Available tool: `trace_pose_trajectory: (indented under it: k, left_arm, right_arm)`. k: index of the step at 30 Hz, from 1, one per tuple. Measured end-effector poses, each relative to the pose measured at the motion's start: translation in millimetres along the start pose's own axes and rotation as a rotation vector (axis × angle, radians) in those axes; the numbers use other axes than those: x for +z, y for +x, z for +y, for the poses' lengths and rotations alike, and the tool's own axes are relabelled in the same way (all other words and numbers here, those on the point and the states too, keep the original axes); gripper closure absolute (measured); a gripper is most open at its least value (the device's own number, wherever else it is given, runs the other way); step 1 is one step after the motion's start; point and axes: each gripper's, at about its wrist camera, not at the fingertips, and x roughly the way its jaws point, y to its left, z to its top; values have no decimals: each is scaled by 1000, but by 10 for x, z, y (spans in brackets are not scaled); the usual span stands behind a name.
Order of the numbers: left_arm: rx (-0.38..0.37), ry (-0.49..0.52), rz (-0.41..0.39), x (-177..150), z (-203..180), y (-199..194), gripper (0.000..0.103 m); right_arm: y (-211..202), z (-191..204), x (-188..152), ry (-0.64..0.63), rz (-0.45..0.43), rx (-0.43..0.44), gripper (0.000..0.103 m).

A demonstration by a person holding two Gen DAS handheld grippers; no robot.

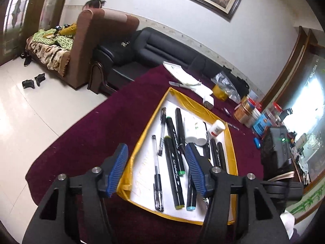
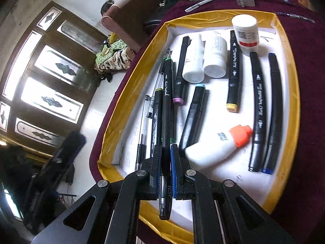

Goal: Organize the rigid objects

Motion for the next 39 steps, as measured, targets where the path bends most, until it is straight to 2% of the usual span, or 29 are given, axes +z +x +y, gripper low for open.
trace_pose_trajectory:
  k: [6, 8, 10, 15, 18, 20, 21, 22, 23, 24, 25, 26, 27, 29, 31, 35, 39]
  left_arm:
    - [12, -9, 6, -7, 40, 33, 40]
    - [18, -7, 8, -20, 28, 38, 40]
    - [27, 9, 2, -28, -10, 19, 40]
    - [75, 78, -39, -51, -194, -52, 39]
    - [148, 157, -113, -85, -379, -144, 39]
    - [224, 203, -221, -131, -518, -292, 39]
    - [256, 221, -288, -152, -590, -386, 32]
    - [278, 230, -363, -183, -671, -503, 12]
    - [277, 229, -447, -220, -753, -632, 2]
    - [253, 223, -526, -262, -817, -733, 0]
    - [239, 210, -572, -285, -863, -762, 0]
    - [249, 200, -568, -280, -901, -734, 0]
    - [267, 201, -525, -248, -946, -660, 0]
    - [266, 247, -375, -173, -1043, -426, 0]
    - [314, 243, -293, -184, -1083, -248, 0]
    - [397, 232, -225, -219, -1124, -68, 0]
    - [423, 207, -190, -219, -1132, 18, 0]
  right_arm:
    - [-2, 89, -23, -41, -43, -79, 94]
    - [7, 79, -18, -35, -37, -72, 94]
    - [-23, 63, -30, -34, -41, -73, 94]
    - [-258, 23, -90, -88, -114, -139, 91]
    - [-488, 6, -145, -130, -188, -189, 86]
    - [-693, 16, -201, -174, -262, -224, 84]
    - [-815, 38, -251, -206, -316, -253, 80]
    - [-933, 69, -316, -246, -378, -285, 77]
    - [-1023, 105, -375, -278, -430, -312, 63]
    - [-1110, 131, -442, -303, -491, -341, 41]
    - [-1195, 144, -514, -320, -557, -364, 29]
    - [-1277, 137, -587, -323, -623, -381, 13]
    - [-1343, 118, -644, -314, -675, -392, 11]
    - [-1384, 83, -670, -295, -696, -403, 11]
    - [-1384, 16, -679, -278, -665, -413, 11]
    - [-1382, -116, -771, -261, -663, -471, 11]
    - [-1337, -205, -870, -271, -629, -500, 11]
